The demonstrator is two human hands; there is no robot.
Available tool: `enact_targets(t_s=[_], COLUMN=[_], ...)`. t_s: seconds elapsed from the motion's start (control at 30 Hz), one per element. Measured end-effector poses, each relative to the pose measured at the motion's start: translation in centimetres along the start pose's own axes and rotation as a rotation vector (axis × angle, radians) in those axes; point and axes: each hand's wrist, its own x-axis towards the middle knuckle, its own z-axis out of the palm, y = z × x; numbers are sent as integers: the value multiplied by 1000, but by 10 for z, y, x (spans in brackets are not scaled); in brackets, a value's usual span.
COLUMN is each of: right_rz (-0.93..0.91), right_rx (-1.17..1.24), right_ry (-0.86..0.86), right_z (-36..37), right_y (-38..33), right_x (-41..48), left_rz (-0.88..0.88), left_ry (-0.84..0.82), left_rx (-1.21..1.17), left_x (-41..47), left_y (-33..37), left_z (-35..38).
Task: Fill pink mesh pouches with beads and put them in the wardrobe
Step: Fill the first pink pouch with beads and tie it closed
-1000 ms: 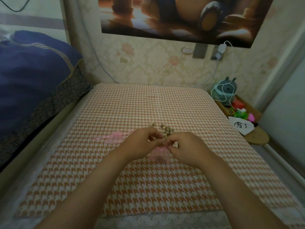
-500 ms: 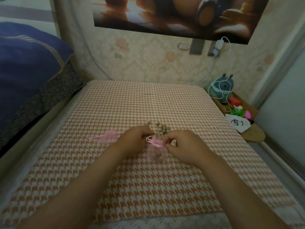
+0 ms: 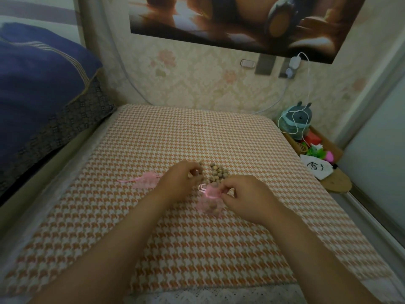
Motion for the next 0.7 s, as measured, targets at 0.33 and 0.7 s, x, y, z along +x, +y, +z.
enact_targets(t_s=[0.33,0.7], right_rz=[14,31], right_rx=[6,61], right_ry=[26,27], right_z=[-1,0], right_y=[-1,1], right_x=[-2,-4], left_rz=[109,18], left_ry=[-20,-100], left_rx=[-216,-19], left_x=[-33,-47], left_y=[54,58], left_z=[-16,-16])
